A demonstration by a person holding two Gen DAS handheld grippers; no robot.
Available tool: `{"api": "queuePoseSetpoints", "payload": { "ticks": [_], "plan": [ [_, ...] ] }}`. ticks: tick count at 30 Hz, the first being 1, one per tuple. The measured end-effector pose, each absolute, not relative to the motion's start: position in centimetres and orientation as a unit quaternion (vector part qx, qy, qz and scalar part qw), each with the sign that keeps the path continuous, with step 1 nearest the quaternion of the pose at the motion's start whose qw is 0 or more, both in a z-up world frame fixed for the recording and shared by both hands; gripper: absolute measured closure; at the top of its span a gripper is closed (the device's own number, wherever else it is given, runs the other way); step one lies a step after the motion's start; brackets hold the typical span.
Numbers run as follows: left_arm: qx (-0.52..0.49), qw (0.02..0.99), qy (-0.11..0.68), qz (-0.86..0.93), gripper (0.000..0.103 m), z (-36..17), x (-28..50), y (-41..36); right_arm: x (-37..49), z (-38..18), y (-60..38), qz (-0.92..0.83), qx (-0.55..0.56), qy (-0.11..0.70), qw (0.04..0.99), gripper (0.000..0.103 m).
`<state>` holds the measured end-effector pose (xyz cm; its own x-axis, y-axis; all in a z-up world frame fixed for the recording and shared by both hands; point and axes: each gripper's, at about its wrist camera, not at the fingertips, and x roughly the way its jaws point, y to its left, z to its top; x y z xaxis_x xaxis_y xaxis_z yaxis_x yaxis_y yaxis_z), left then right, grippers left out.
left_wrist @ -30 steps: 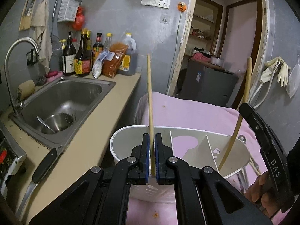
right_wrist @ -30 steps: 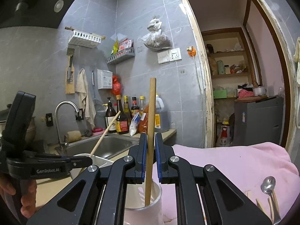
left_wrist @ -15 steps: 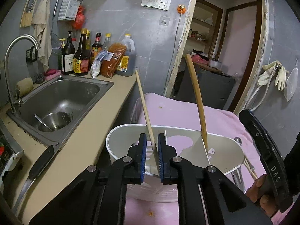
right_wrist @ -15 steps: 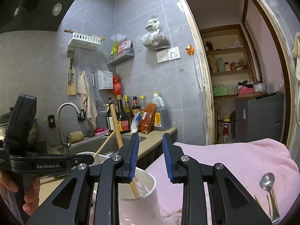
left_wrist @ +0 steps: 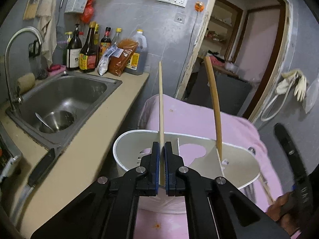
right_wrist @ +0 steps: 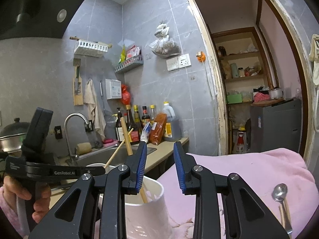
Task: Organize utensils
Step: 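Open the right tool releasing its chopstick while the left tool opens releasing its chopstick, then withdraw both tools from the caddy back toward the loose utensils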
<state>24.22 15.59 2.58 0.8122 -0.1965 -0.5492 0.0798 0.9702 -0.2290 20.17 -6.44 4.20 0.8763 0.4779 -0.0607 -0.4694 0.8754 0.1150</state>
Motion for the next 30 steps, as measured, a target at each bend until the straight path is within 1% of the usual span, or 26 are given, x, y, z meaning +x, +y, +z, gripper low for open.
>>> {"api": "queuePoseSetpoints", "payload": {
  "ticks": [5,7,9,10,11,12,16,18,22,24,25,27,28,29,30],
  "plan": [
    [-0.01,0.939,0.337,-0.071,0.1,3.0,25.3,14.2,18.4,4.8,-8.4,0.245,0.05,0.043,0.967,0.076],
    [0.006,0.933,0.354,-0.069,0.1,2.9,25.8,13.8,17.3,5.0,-9.5,0.243,0.051,0.044,0.968,0.075],
    [0.017,0.925,0.373,-0.075,0.098,2.7,26.1,13.4,16.0,5.4,-10.8,0.237,0.052,0.042,0.969,0.07],
    [0.01,0.92,0.383,-0.084,0.094,2.8,26.3,13.5,15.4,5.6,-11.3,0.234,0.052,0.04,0.97,0.068],
    [0.005,0.919,0.385,-0.086,0.093,2.5,26.0,13.3,14.3,5.7,-12.3,0.229,0.053,0.032,0.971,0.062],
    [0.002,0.919,0.385,-0.085,0.093,2.4,25.9,13.5,13.6,5.8,-12.9,0.223,0.053,0.025,0.973,0.055],
    [-0.014,0.927,0.367,-0.079,0.093,2.1,25.1,13.7,10.9,5.8,-15.6,0.184,0.047,0.004,0.982,0.048],
    [-0.018,0.928,0.364,-0.075,0.092,2.5,24.8,13.6,10.4,5.7,-16.6,0.172,0.053,0.003,0.984,0.039],
    [-0.014,0.927,0.368,-0.064,0.091,2.8,24.9,13.1,10.0,5.7,-18.2,0.161,0.069,0.006,0.985,0.039],
    [-0.012,0.929,0.365,-0.058,0.089,3.2,24.6,13.1,9.9,5.7,-18.5,0.159,0.071,0.005,0.985,0.038],
    [-0.01,0.931,0.36,-0.055,0.085,3.3,24.4,13.1,9.8,5.6,-18.6,0.159,0.07,0.003,0.985,0.038],
    [-0.013,0.937,0.345,-0.05,0.075,3.6,23.9,13.3,9.7,5.5,-18.5,0.161,0.066,0.001,0.985,0.036],
    [-0.022,0.94,0.336,-0.054,0.066,3.7,23.7,13.5,9.7,5.5,-18.5,0.161,0.065,0.001,0.985,0.036],
    [-0.03,0.943,0.328,-0.057,0.064,3.7,23.5,13.6,9.7,5.5,-18.4,0.162,0.064,0.0,0.985,0.035],
    [-0.03,0.943,0.326,-0.055,0.064,3.7,23.6,13.6,9.7,5.4,-18.3,0.163,0.064,-0.001,0.985,0.035]
  ]
}}
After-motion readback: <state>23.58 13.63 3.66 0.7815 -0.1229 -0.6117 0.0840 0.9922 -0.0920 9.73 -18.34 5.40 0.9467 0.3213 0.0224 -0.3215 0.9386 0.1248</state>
